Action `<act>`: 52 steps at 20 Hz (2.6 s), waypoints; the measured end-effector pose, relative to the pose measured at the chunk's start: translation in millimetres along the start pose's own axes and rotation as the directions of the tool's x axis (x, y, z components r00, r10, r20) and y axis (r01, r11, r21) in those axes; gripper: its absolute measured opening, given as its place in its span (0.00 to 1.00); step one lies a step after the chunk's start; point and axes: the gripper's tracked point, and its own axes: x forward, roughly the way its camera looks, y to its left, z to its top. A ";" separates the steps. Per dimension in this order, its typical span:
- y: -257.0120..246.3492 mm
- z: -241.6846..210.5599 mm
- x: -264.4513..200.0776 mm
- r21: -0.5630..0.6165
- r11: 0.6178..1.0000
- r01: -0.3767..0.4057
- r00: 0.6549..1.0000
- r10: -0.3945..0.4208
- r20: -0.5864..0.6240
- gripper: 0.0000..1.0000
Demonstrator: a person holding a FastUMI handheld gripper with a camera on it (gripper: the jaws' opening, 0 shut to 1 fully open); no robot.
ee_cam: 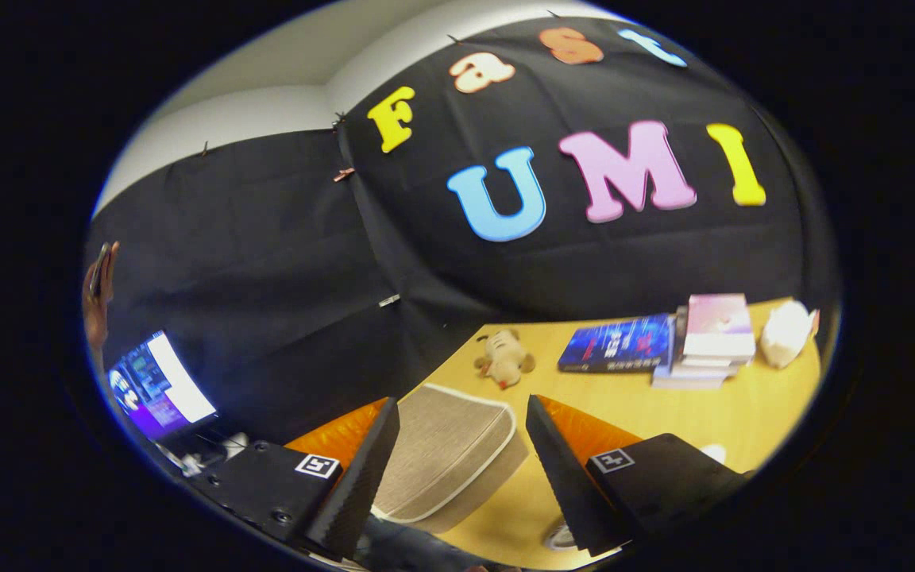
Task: Open the storage box then place both shoes into the box .Put the left shoe in first, then the right shoe, with the right side of both shoes facing outward in a uniform manner.
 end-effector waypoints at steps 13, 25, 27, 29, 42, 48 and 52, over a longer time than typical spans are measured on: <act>-27.1 -147.7 72.0 0.784 0.613 -0.094 0.898 0.392 -0.199 0.98; -22.8 -165.2 92.7 0.860 0.498 -0.113 0.867 0.472 -0.159 0.40; -13.0 -150.9 90.3 0.854 0.496 -0.159 0.873 0.474 -0.113 0.07; 0.5 -129.2 79.8 0.860 0.463 -0.216 0.862 0.505 -0.055 0.05; 107.4 -21.5 115.5 0.741 0.530 -0.413 0.823 0.565 0.055 0.05; 160.3 -10.8 154.6 0.698 0.589 -0.407 0.816 0.578 -0.012 0.05; 190.5 -14.0 186.4 0.703 0.603 -0.377 0.813 0.579 -0.060 0.05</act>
